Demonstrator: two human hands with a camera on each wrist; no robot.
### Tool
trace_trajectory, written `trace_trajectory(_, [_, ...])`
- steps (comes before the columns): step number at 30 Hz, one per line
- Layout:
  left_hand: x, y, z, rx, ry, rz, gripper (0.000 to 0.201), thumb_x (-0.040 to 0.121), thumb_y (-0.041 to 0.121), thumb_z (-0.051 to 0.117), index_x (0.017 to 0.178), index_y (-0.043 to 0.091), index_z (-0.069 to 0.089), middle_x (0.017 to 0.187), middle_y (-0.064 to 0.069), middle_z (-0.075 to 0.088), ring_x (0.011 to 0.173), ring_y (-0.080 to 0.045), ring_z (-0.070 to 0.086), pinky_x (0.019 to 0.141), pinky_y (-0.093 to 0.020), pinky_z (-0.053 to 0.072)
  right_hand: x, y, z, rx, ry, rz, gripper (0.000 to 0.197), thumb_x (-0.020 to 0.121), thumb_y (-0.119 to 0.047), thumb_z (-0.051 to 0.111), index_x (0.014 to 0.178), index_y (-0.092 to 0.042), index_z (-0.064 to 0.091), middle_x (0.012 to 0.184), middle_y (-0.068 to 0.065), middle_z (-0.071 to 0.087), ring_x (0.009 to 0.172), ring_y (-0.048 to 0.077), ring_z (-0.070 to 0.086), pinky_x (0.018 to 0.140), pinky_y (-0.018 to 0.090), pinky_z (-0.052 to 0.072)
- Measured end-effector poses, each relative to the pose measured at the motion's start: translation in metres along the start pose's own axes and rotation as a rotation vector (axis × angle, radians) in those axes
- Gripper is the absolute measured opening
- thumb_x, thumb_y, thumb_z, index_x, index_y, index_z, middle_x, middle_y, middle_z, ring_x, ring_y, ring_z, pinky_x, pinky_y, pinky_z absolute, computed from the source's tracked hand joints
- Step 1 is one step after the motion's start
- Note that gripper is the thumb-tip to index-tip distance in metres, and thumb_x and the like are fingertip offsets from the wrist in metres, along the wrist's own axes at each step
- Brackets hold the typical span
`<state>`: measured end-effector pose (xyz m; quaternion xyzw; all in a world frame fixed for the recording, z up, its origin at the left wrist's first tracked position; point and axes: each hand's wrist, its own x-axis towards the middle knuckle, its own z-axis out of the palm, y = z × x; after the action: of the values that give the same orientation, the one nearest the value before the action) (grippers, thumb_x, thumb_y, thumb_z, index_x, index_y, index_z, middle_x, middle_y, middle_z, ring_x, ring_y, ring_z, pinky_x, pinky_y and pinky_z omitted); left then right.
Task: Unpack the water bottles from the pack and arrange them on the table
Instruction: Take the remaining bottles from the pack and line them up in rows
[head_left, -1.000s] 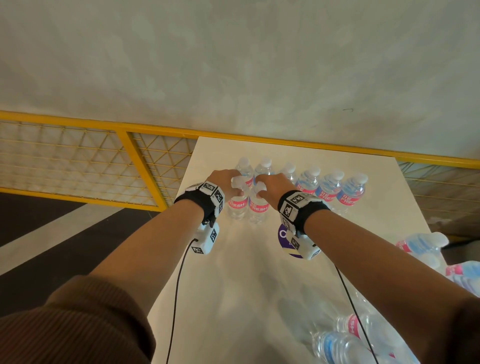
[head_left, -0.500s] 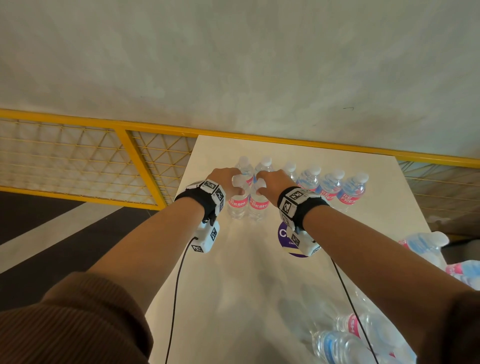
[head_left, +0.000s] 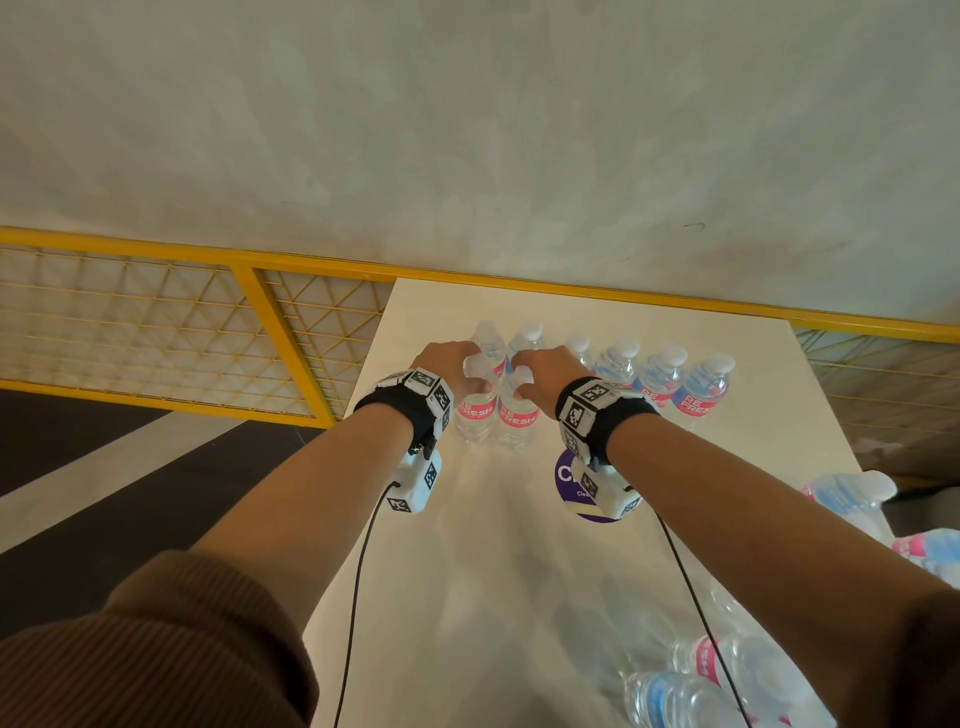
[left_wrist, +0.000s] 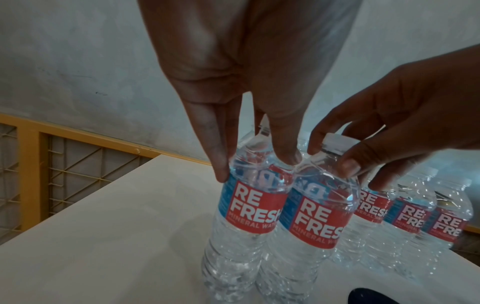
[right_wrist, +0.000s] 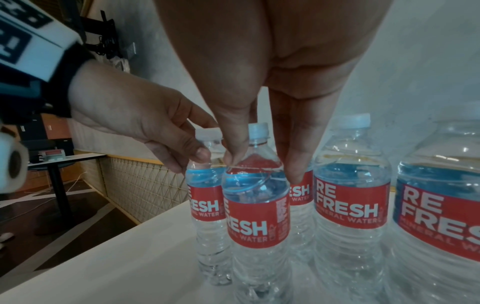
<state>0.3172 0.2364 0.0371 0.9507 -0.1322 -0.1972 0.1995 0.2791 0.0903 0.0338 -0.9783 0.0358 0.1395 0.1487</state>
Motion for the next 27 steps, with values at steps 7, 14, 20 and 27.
trace_trajectory(7, [0.003,-0.003,0.0,-0.015,-0.001,0.011,0.059,0.085,0.035,0.067,0.137,0.016,0.046,0.129,-0.011,0.058,0.121,-0.029,0.052,0.102,-0.035,0.042,0.002,0.0,0.003,-0.007,0.024,-0.006,0.042,0.092,-0.02,0.058,0.133,-0.015,0.048,0.123,0.014,0.058,0.11,0.029,0.058,0.089,0.032,0.047])
trace_trajectory(14, [0.001,-0.004,0.003,-0.004,-0.008,0.017,0.06,0.085,0.037,0.067,0.138,0.016,0.045,0.13,-0.01,0.057,0.122,-0.029,0.052,0.101,-0.034,0.04,-0.005,0.003,-0.001,-0.05,-0.004,-0.012,0.045,0.09,-0.022,0.058,0.133,-0.021,0.045,0.121,0.012,0.06,0.105,0.028,0.061,0.087,0.034,0.051])
trace_trajectory(20, [-0.019,-0.004,0.002,0.065,0.121,0.057,0.07,0.076,0.048,0.071,0.13,0.012,0.044,0.126,-0.012,0.051,0.114,-0.033,0.055,0.092,-0.039,0.045,-0.067,0.031,-0.032,-0.104,-0.084,-0.078,0.05,0.091,-0.02,0.056,0.139,-0.025,0.041,0.134,0.004,0.053,0.117,0.023,0.055,0.098,0.034,0.045])
trace_trajectory(27, [-0.094,0.083,0.053,0.142,-0.179,0.626,0.036,0.085,0.042,0.063,0.113,0.021,0.057,0.108,0.003,0.059,0.088,-0.017,0.058,0.078,-0.028,0.046,-0.166,0.081,-0.042,-0.312,-0.348,-0.001,0.036,0.09,-0.028,0.058,0.126,-0.024,0.055,0.123,-0.002,0.06,0.113,0.017,0.055,0.098,0.028,0.041])
